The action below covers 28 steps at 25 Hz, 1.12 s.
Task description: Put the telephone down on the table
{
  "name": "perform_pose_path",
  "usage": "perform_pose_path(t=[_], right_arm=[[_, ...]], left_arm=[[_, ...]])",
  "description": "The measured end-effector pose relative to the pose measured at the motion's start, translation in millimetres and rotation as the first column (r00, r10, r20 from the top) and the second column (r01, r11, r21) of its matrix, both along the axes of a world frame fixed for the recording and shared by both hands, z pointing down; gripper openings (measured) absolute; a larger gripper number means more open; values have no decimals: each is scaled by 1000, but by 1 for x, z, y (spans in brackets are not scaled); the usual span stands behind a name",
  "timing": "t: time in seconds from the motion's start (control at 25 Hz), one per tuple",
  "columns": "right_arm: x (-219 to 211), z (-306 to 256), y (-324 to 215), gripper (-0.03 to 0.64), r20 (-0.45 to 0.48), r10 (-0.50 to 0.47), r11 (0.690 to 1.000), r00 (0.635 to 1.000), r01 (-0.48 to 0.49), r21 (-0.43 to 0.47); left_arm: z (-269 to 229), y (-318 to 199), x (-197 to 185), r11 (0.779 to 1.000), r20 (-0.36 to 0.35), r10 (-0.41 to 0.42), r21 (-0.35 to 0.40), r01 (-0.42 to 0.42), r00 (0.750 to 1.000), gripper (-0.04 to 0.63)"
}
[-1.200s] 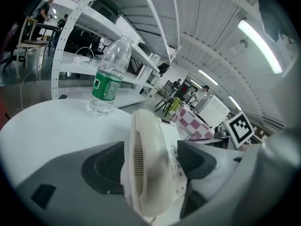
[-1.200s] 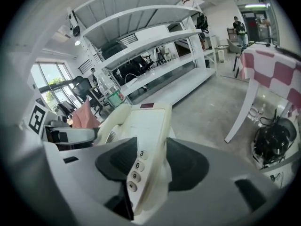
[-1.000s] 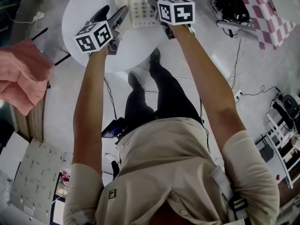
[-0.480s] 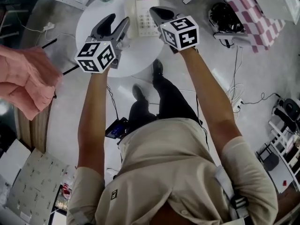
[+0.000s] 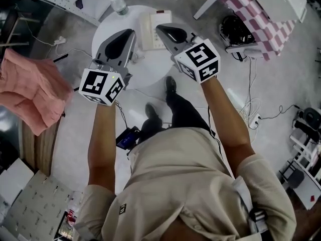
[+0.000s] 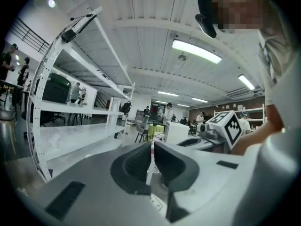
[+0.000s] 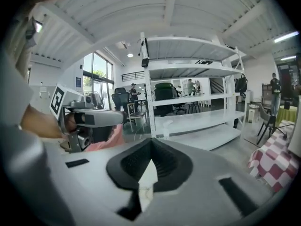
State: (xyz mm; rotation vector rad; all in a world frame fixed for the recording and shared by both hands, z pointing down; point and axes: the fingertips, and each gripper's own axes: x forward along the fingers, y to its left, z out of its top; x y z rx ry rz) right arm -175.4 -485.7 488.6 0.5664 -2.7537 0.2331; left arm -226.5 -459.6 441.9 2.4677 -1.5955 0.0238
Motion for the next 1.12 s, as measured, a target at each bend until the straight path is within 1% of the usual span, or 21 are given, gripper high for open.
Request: perform_pose_path(t=[0.08, 0.2, 0.28, 0.36, 0.52, 0.76, 1.12], right_arm=[[-1, -23, 16, -7, 17, -9, 1000, 1000, 8, 20], [3, -54, 38, -8, 31, -12, 998, 999, 10, 54], [6, -75, 53, -9, 39, -11, 997, 999, 8, 82], [6, -95, 70, -9, 58, -15, 995, 998, 10, 99], [2, -132, 106, -9, 90, -39, 991, 995, 27, 130], [-3, -168, 151, -9, 88, -77, 978, 993, 58, 201], [-7, -180, 199, -9, 73, -72, 975, 995, 55, 216]], left_arm=[[-23, 17, 2, 1000, 21, 15, 26, -16, 1000, 17], [-52, 41, 7, 998, 72, 32, 49, -35, 997, 13], [-67, 58, 7, 997, 109, 35, 70, -42, 993, 12], [-82, 76, 4, 995, 129, 31, 91, -42, 991, 12], [-107, 115, -8, 991, 127, 15, 128, -31, 992, 12], [-132, 163, -23, 984, 136, -6, 176, -18, 991, 12], [-149, 216, -39, 979, 141, -20, 204, -10, 990, 12]])
